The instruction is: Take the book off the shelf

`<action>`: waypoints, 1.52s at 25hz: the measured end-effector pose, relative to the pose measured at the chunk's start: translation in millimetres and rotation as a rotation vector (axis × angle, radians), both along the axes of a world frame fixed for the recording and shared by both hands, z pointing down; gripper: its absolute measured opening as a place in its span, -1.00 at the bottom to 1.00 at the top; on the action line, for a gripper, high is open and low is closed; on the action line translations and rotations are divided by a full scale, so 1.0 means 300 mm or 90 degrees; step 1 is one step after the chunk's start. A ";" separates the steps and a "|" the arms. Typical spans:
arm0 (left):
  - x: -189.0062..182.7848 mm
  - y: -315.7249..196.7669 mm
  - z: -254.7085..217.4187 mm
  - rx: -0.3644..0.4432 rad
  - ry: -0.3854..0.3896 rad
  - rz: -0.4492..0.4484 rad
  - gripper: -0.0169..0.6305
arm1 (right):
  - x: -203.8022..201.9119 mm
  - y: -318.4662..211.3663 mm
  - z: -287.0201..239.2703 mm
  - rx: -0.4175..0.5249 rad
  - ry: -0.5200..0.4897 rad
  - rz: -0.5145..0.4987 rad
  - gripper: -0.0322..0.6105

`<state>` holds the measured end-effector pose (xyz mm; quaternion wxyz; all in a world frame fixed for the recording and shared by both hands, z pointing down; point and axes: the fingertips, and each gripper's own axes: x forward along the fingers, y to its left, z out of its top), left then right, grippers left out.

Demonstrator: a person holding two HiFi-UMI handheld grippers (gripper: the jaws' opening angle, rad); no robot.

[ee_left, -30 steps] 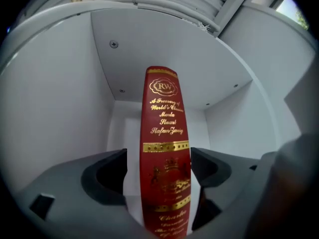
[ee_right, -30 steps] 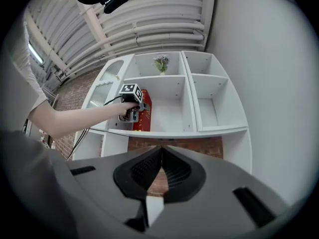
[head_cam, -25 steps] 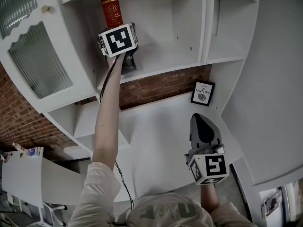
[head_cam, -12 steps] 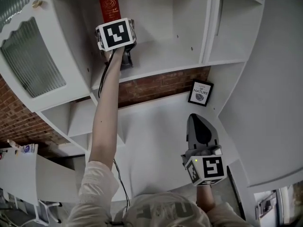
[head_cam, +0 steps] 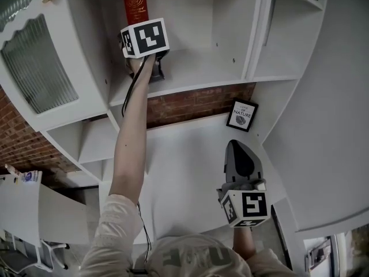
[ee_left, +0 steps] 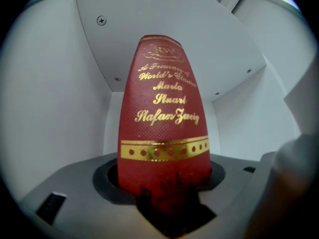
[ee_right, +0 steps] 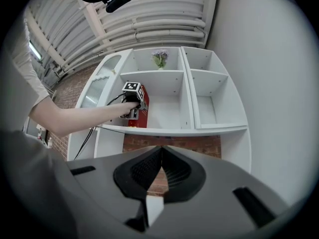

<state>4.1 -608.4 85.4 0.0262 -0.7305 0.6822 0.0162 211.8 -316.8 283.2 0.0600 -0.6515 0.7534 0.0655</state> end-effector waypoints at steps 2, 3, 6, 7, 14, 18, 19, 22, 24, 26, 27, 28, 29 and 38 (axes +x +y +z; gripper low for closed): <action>-0.001 0.002 0.001 0.001 0.002 -0.005 -0.09 | 0.004 0.004 -0.010 0.002 0.002 0.000 -0.86; -0.001 0.002 0.002 0.001 0.003 -0.006 -0.09 | 0.006 0.006 -0.010 0.002 0.001 -0.001 -0.86; -0.002 0.007 0.000 0.002 0.001 -0.011 -0.09 | 0.009 0.007 0.000 -0.004 -0.007 -0.006 -0.86; -0.002 0.011 -0.001 0.002 -0.001 -0.013 -0.09 | 0.008 0.007 0.005 -0.007 -0.011 -0.009 -0.86; -0.009 0.006 -0.001 0.002 0.007 -0.019 -0.12 | -0.003 0.031 -0.016 -0.005 -0.011 -0.027 -0.86; -0.009 0.018 0.000 -0.002 0.006 -0.024 -0.19 | 0.018 0.050 0.006 -0.016 -0.023 -0.027 -0.86; -0.011 0.023 0.001 -0.003 0.006 -0.025 -0.20 | 0.021 0.055 0.011 -0.018 -0.026 -0.027 -0.86; -0.020 0.054 0.008 -0.005 0.009 -0.025 -0.21 | 0.027 0.069 0.009 -0.020 -0.038 -0.036 -0.86; -0.023 0.092 0.005 0.000 0.011 -0.020 -0.21 | 0.030 0.074 0.003 -0.020 -0.042 -0.039 -0.86; -0.024 0.139 -0.002 0.015 0.015 -0.014 -0.21 | 0.024 0.079 -0.004 -0.019 -0.042 -0.045 -0.86; -0.026 0.168 -0.008 0.025 0.013 -0.014 -0.21 | 0.018 0.080 -0.005 -0.019 -0.043 -0.051 -0.86; -0.030 0.199 -0.014 0.036 0.010 -0.016 -0.21 | 0.009 0.082 -0.007 -0.019 -0.041 -0.057 -0.86; -0.036 0.229 -0.019 0.049 0.007 -0.018 -0.21 | -0.002 0.083 -0.012 -0.019 -0.039 -0.064 -0.86; -0.059 0.631 -0.043 0.160 -0.018 0.005 -0.21 | -0.115 0.096 -0.044 -0.012 -0.044 -0.131 -0.86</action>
